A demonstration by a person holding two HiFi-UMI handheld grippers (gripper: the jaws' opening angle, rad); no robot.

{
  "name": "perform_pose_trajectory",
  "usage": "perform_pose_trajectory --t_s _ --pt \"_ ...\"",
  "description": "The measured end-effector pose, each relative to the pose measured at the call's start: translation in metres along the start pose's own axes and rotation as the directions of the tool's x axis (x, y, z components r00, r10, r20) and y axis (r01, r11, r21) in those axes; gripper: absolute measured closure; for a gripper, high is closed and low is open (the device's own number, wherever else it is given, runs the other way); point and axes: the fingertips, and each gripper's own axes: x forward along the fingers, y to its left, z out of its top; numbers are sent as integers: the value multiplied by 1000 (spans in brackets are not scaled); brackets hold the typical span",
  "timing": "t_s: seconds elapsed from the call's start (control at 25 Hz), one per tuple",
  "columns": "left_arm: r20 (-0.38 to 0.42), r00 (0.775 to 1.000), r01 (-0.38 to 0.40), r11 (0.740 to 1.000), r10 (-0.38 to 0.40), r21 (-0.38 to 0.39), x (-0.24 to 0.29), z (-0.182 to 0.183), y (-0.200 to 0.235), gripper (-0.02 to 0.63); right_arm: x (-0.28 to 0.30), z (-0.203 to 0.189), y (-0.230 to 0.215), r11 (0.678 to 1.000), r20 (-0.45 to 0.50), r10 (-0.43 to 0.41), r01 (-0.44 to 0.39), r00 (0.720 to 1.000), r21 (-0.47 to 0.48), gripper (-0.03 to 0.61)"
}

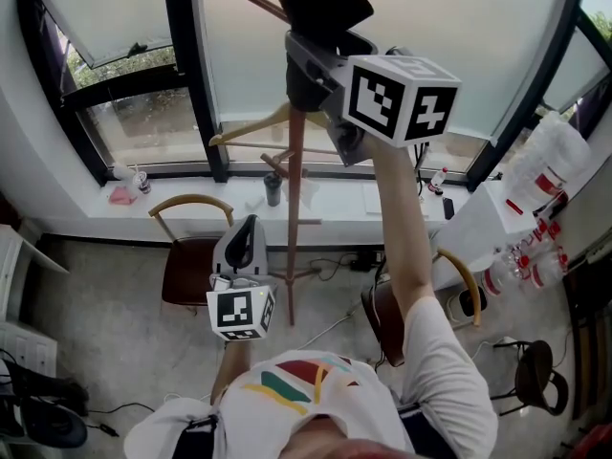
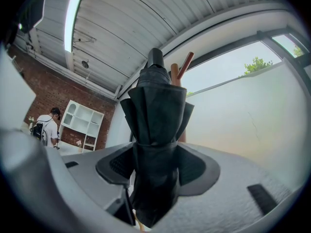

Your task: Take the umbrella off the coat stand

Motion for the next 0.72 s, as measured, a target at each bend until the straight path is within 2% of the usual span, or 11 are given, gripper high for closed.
perform_pose_trajectory --t_s 0.36,0.72 --pt "-8 1000 -1 1000 1 5 4 -2 -1 606 -35 14 1 996 115 -64 70 991 -46 339" --pt "-12 1000 -11 1000 11 -1 4 -6 -4 606 -77 1 12 990 249 -114 131 962 -51 339"
